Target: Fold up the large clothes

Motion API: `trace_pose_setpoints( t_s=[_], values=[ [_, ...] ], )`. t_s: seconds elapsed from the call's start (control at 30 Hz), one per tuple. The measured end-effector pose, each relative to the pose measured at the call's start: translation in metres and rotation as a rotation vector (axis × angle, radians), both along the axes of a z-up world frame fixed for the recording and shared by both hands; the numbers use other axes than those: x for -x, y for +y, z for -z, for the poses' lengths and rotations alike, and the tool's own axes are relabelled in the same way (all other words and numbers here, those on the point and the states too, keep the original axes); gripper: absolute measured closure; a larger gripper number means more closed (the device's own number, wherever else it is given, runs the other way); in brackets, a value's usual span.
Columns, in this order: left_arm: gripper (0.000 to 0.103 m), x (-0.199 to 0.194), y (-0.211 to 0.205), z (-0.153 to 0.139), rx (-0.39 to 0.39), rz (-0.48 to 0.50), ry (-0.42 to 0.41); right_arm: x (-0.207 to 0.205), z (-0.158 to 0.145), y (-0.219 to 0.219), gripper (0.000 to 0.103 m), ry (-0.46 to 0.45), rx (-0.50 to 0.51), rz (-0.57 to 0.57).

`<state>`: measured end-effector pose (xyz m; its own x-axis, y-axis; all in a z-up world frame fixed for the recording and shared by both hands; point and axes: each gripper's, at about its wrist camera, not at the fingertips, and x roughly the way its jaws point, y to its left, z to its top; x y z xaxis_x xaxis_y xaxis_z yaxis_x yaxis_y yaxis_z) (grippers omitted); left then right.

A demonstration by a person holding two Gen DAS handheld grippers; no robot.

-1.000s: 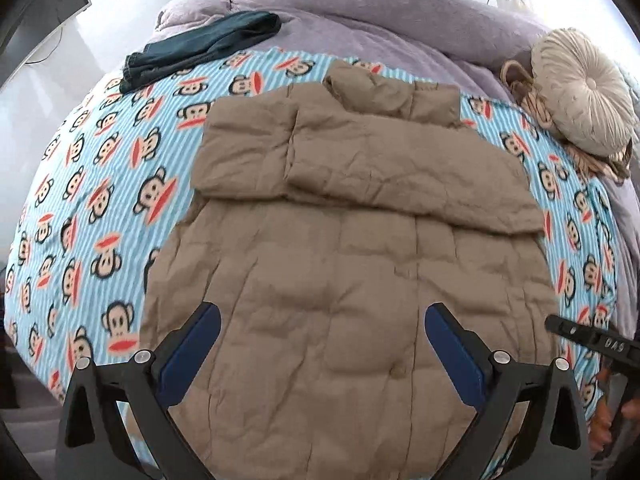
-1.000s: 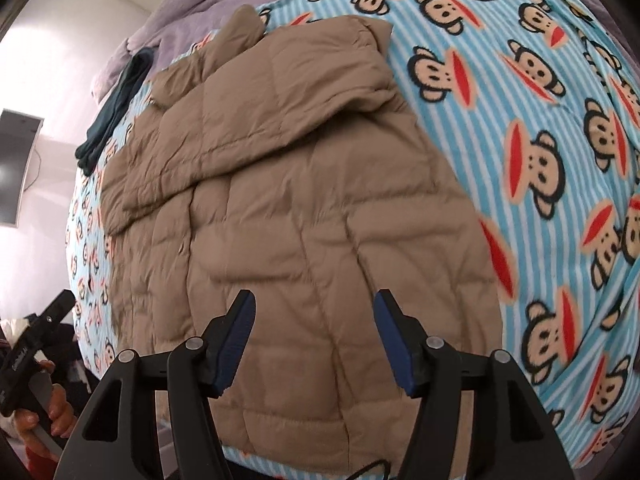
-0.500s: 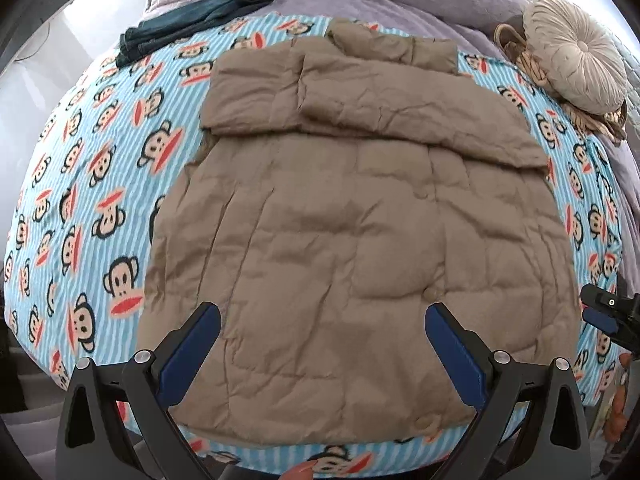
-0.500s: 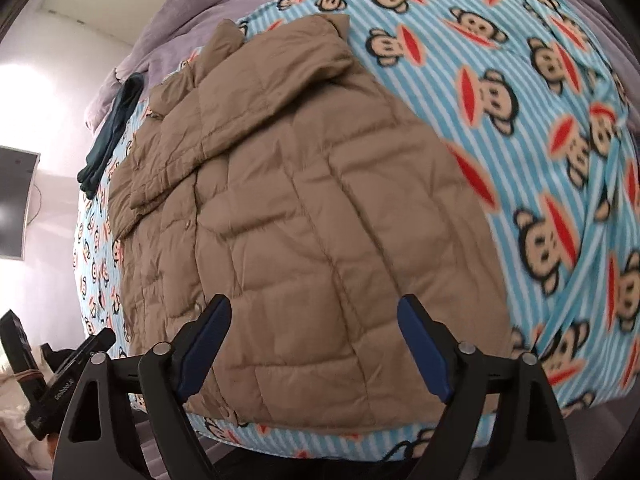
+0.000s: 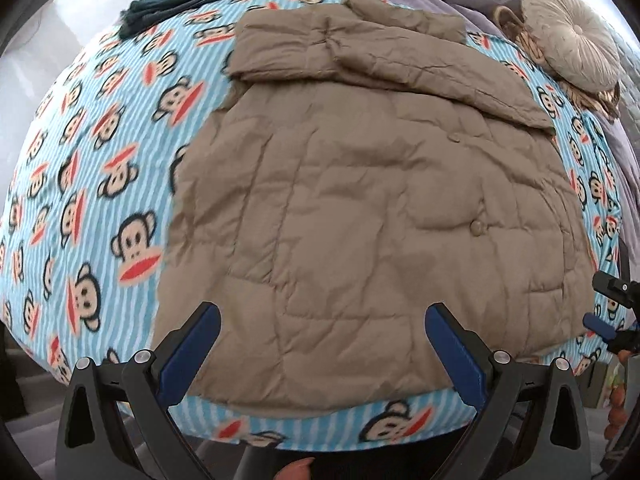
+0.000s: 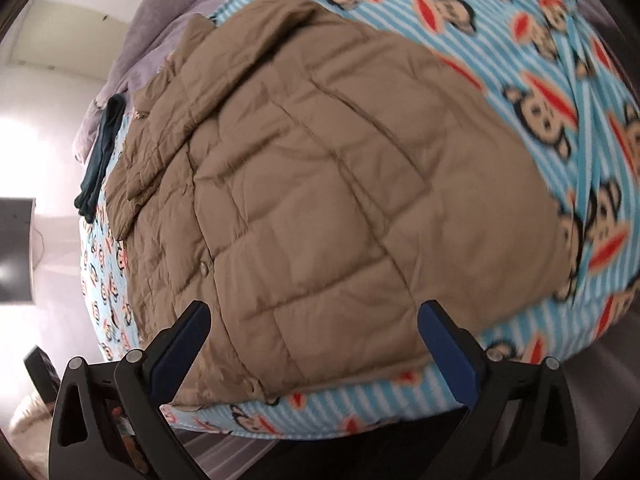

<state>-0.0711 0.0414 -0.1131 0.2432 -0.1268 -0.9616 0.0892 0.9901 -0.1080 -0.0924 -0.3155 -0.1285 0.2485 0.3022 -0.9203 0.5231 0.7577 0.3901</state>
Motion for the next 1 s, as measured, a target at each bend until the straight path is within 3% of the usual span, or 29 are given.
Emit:
trace_pose_setpoints(
  t_s=[0.17, 0.3, 0.4, 0.57, 0.73, 1.0],
  values=[
    [0.001, 0.013, 0.045, 0.016, 0.029, -0.081, 0.048, 0.021, 0.004, 0.0, 0.0, 0.004, -0.027, 0.05],
    [0.001, 0.027, 0.081, 0.031, 0.183, -0.145, 0.121, 0.038, 0.015, -0.002, 0.0, 0.044, -0.12, 0.073],
    [0.001, 0.036, 0.098, 0.045, 0.312, -0.177, 0.171, 0.052, 0.021, -0.005, 0.0, 0.06, -0.135, 0.11],
    [0.001, 0.046, 0.104, 0.068, 0.442, -0.18, 0.235, 0.074, 0.03, -0.016, 0.0, 0.051, -0.171, 0.218],
    [0.001, 0.044, 0.092, 0.084, 0.518, -0.187, 0.27, 0.094, 0.033, -0.031, 0.0, 0.029, -0.215, 0.339],
    [0.001, 0.039, 0.081, 0.092, 0.5, -0.165, 0.275, 0.114, 0.037, -0.053, 0.0, -0.003, -0.251, 0.475]
  ],
)
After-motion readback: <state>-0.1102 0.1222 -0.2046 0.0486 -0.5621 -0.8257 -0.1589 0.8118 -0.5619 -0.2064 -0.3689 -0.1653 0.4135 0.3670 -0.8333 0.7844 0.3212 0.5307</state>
